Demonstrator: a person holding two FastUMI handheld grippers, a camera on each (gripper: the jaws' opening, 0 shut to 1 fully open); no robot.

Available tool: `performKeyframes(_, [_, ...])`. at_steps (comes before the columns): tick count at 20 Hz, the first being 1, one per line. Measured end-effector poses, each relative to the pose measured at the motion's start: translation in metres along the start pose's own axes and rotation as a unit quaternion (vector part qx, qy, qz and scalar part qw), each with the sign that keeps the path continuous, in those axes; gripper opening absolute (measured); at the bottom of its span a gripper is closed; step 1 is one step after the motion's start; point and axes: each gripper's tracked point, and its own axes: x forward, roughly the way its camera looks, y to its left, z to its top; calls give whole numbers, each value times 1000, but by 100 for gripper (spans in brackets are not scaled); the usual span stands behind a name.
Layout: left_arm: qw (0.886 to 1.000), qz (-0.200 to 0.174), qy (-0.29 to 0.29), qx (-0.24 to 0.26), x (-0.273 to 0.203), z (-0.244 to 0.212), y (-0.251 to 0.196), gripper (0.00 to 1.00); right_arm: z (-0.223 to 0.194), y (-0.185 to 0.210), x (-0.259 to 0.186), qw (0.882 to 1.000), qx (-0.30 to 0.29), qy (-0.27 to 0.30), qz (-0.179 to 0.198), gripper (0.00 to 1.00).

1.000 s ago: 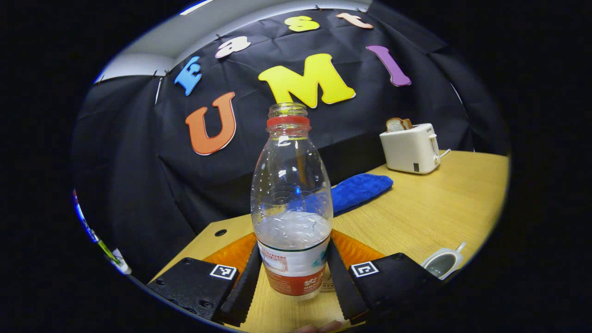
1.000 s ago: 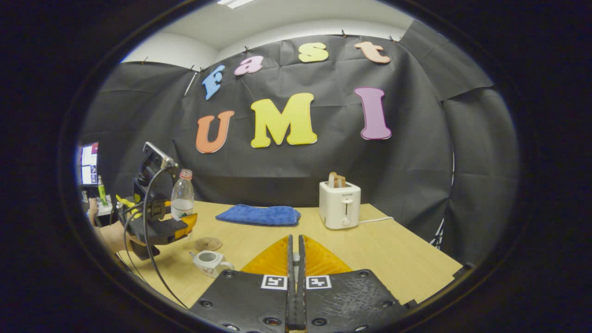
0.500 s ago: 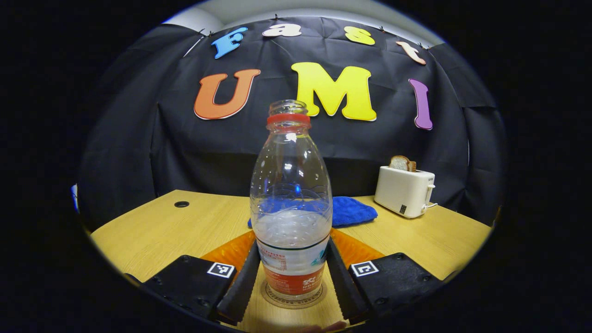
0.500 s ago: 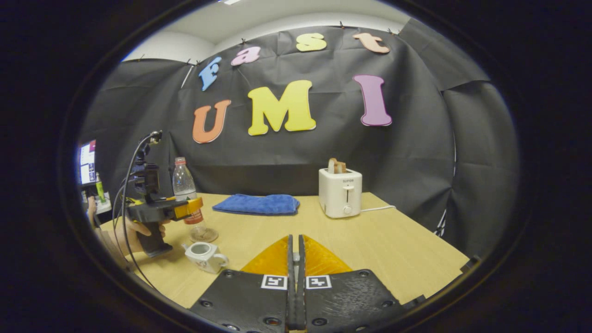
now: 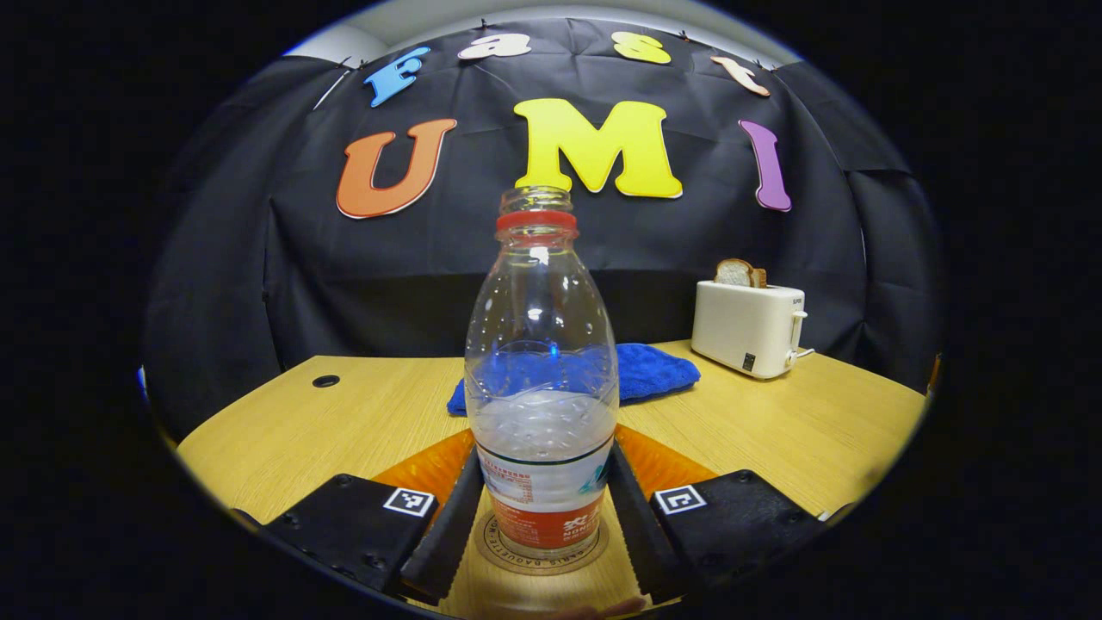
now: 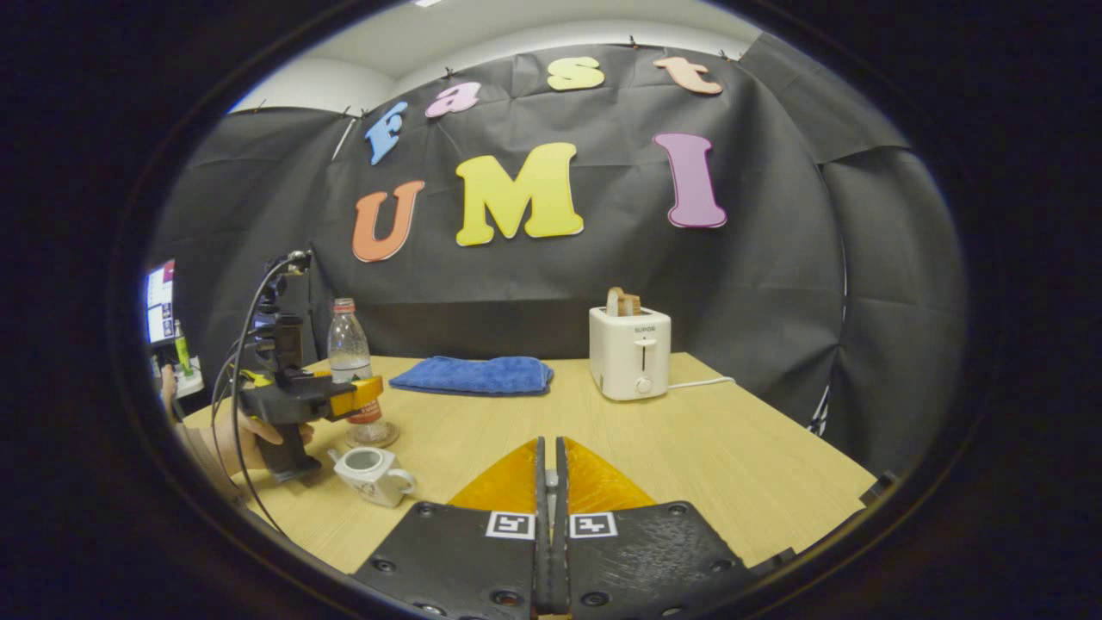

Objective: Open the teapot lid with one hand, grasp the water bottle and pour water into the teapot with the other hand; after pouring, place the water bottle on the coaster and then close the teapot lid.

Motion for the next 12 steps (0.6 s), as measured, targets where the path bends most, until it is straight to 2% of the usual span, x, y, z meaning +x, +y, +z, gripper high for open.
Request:
performKeyframes(5, [1000,2,2,12,-2,-2,1,79,-2,0,1,1000,-3,4,0,0])
performKeyframes(7, [1000,7,2,16,-2,-1,3,83,-3,0,1,1000,-3,5,-1,0])
performKeyframes(8, [1000,6,4,16,-4,-2,2,88,-3,0,2,1000,-4,6,-2,0])
performKeyframes(12, [1000,-5,4,10,-12,0,-2,90,-3,0,1,1000,-5,6,-2,0])
